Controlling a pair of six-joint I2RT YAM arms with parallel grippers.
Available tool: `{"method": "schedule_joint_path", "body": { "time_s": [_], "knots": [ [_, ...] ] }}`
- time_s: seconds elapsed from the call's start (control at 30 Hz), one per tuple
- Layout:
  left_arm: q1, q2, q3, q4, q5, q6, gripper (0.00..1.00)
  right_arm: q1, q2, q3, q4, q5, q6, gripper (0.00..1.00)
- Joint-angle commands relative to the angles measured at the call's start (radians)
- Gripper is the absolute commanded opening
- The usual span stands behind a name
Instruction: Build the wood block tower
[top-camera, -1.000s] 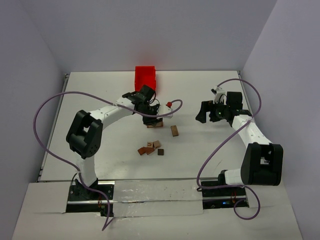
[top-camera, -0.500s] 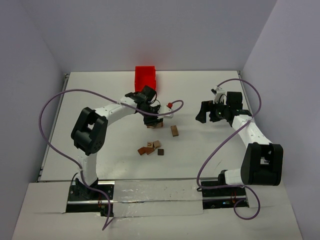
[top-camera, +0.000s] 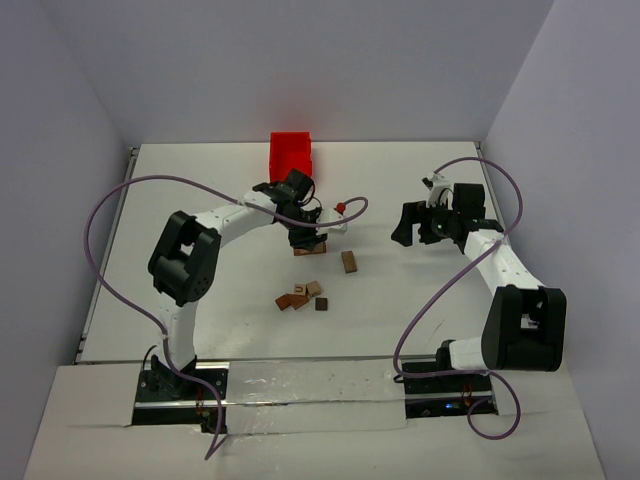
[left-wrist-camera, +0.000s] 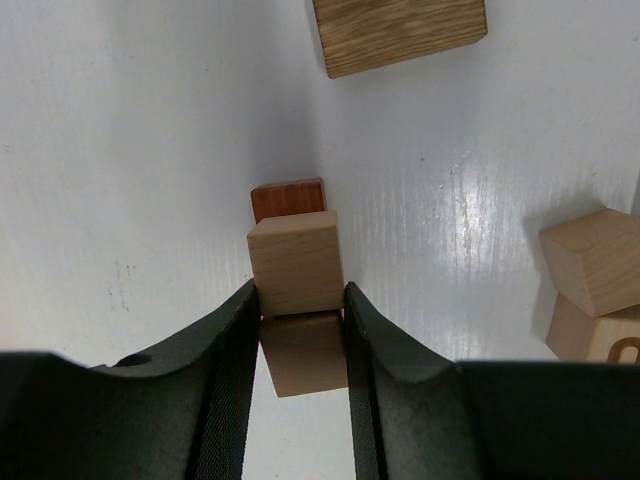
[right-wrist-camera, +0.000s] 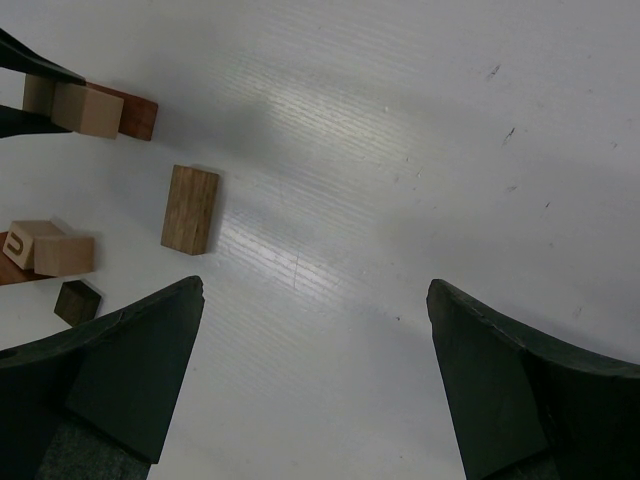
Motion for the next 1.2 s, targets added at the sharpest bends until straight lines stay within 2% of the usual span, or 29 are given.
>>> {"method": "schedule_joint_path", "body": {
  "time_s": [0.0,0.67,0.97,1.03,1.17],
  "knots": [
    [0.008,0.011,0.054,0.009,0.028,0.013,0.15,-0.003,0.003,0.05,0.004,0.0,-0.016,1.0],
    [0.012,0.035,0.063,0.015,0.016,-0.004,0.19,-0.002,0.001,0.049,0.003,0.003,-0.019,1.0],
    [0.011,0.043,0.072,0.007,0.008,-0.008,0.33,-0.002,0.001,0.051,0.002,0.003,-0.021,1.0],
    [0.012,0.046,0.075,0.004,0.005,-0.01,0.4,-0.004,0.001,0.049,0.002,0.003,-0.021,1.0],
    [0.012,0.049,0.082,-0.002,0.006,-0.014,0.44,-0.002,0.003,0.049,0.0,0.003,-0.022,1.0]
  ]
}}
